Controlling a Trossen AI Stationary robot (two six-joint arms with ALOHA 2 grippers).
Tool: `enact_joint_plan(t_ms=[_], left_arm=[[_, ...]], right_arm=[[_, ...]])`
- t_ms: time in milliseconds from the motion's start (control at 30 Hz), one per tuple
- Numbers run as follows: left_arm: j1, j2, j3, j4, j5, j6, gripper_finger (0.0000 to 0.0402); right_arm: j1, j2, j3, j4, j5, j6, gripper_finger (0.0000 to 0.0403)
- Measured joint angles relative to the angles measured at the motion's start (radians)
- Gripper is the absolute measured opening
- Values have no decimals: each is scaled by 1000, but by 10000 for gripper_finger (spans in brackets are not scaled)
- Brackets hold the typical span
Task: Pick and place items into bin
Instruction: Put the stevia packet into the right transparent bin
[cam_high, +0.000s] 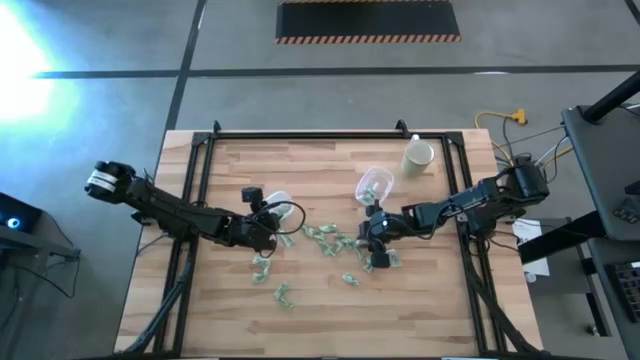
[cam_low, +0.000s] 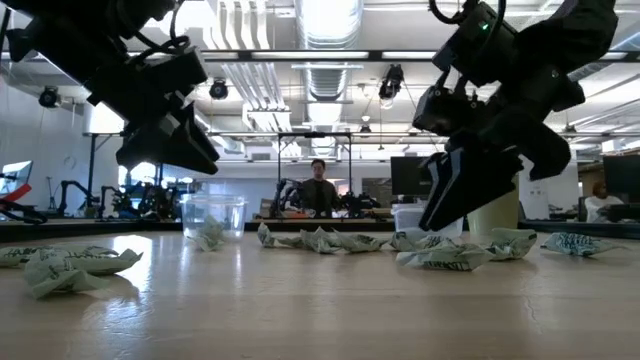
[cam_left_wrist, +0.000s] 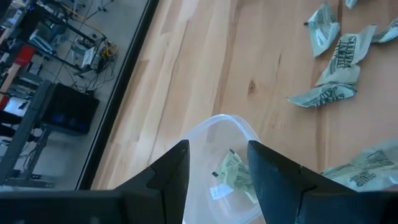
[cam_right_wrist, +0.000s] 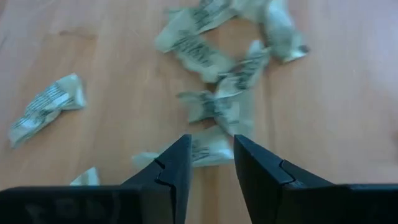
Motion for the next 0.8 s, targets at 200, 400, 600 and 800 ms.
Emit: enact_joint_plan(t_ms=[200,400,600,800], left_arm=[[-3,-9,-1,-7,0,-2,145],[-5,-8,-1,-24,0,-24,145],[-5,-9,-1,-25,0,-24,145],[-5,-9,-1,-25,0,-24,145]], right_arm=[[1,34,0,4,-30,10,129],[8,64,1,11,-27,12,125],[9,73,4,-5,-14,-7,109],[12,62,3,-19,4,-57,60]])
